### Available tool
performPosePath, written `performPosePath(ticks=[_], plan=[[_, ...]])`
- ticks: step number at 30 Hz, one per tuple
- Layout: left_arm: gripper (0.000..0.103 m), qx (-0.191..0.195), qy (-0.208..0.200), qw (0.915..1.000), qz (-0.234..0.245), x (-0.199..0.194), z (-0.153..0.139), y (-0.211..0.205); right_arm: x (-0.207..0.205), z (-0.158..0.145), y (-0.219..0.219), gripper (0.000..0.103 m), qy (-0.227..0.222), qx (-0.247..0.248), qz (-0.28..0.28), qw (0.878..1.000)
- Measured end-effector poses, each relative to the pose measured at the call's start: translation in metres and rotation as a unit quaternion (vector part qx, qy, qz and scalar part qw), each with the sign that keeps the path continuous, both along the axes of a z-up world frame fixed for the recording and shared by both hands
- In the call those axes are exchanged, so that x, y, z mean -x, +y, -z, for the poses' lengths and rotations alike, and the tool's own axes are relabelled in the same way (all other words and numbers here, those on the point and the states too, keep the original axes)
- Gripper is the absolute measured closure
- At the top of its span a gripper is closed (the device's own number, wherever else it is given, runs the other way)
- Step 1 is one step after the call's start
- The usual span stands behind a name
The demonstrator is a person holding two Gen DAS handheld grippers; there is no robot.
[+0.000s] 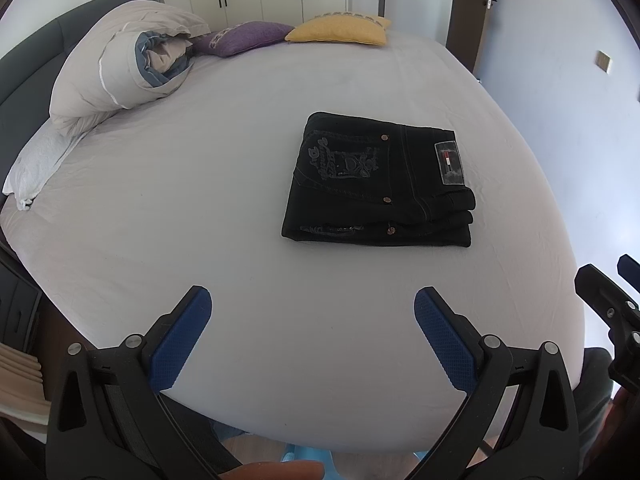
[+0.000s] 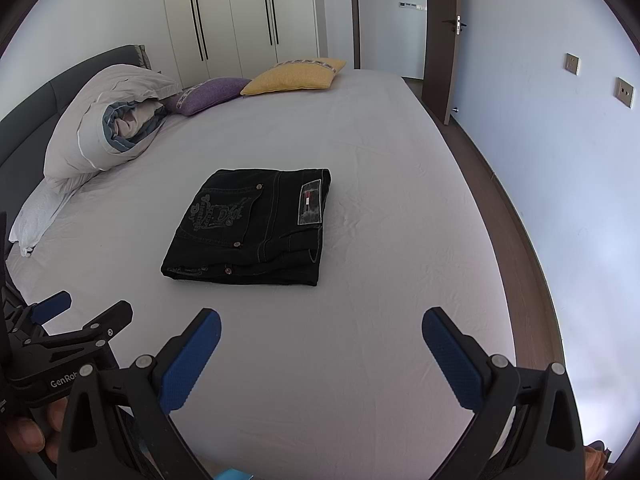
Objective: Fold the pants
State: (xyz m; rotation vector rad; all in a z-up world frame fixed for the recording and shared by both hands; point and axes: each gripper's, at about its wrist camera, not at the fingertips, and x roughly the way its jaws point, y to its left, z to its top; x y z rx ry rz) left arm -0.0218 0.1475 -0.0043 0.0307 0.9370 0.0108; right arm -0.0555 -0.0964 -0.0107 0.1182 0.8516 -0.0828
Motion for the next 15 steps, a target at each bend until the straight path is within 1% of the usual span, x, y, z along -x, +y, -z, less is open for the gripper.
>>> performPosePath(ticks=[15], plan=[[0.000, 0.000, 0.001, 1.0000, 0.001, 0.0010, 0.0013, -0.0002, -0.0004, -0.0002, -0.0004, 0.000, 0.000, 0.000, 0.000, 1.000]])
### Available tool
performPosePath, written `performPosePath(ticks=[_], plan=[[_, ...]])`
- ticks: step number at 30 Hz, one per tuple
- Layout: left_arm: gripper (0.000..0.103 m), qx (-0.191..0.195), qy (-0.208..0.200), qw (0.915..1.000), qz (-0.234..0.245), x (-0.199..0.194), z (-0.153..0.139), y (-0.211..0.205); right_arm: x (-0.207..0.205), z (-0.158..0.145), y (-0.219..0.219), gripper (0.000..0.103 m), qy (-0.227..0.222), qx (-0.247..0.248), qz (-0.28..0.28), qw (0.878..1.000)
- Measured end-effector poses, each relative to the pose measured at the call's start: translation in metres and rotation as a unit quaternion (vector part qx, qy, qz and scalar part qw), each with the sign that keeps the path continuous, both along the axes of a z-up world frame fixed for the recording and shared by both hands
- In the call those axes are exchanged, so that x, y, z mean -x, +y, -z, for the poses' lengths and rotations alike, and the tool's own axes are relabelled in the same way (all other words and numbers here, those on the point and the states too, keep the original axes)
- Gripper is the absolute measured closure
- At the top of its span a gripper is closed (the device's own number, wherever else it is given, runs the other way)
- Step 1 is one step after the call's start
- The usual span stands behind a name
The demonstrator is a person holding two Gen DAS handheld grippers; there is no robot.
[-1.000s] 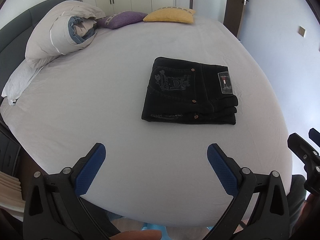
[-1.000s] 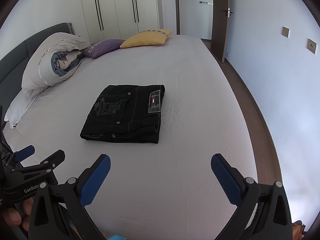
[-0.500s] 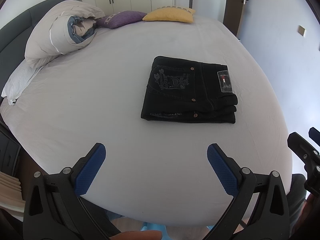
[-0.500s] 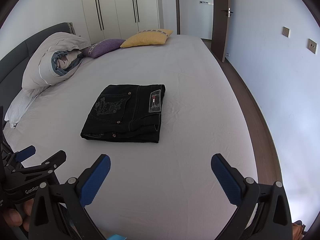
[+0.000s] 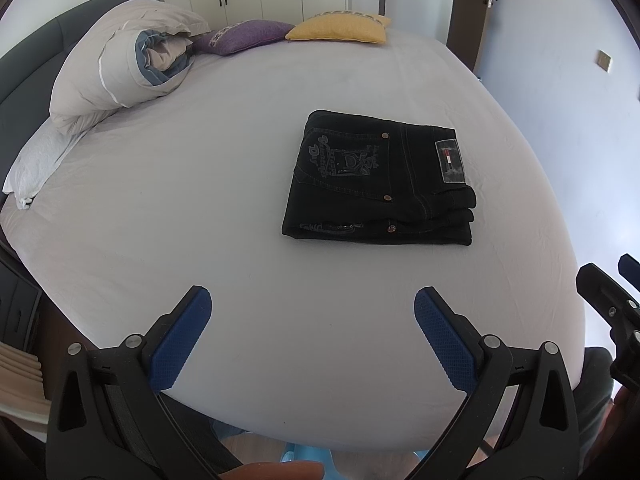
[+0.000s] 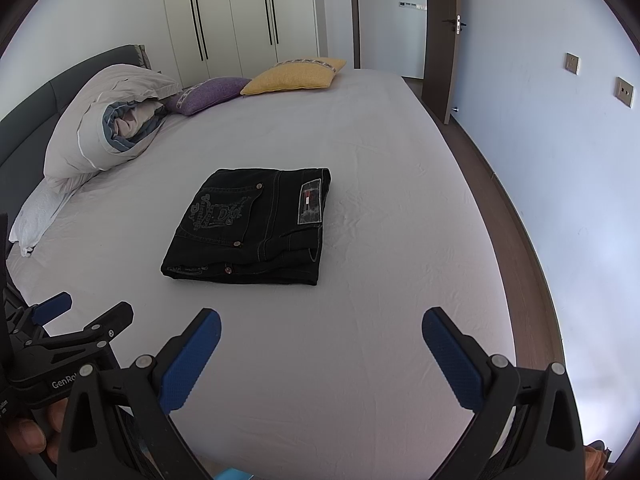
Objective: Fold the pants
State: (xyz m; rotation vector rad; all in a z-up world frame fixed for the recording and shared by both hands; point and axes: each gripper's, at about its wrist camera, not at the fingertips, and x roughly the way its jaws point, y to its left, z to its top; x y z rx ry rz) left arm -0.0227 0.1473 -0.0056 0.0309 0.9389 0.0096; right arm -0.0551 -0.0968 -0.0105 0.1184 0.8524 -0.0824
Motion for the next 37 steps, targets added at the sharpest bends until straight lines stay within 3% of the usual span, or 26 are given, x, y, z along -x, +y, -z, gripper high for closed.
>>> performPosePath(ticks=[37], plan=[[0.000, 0.003, 0.003, 1.0000, -0.001, -0.0014, 0.0014, 0.0097, 0.0008, 0.0044, -0.0023, 0.000, 0.003, 0.001, -0.005, 1.000]])
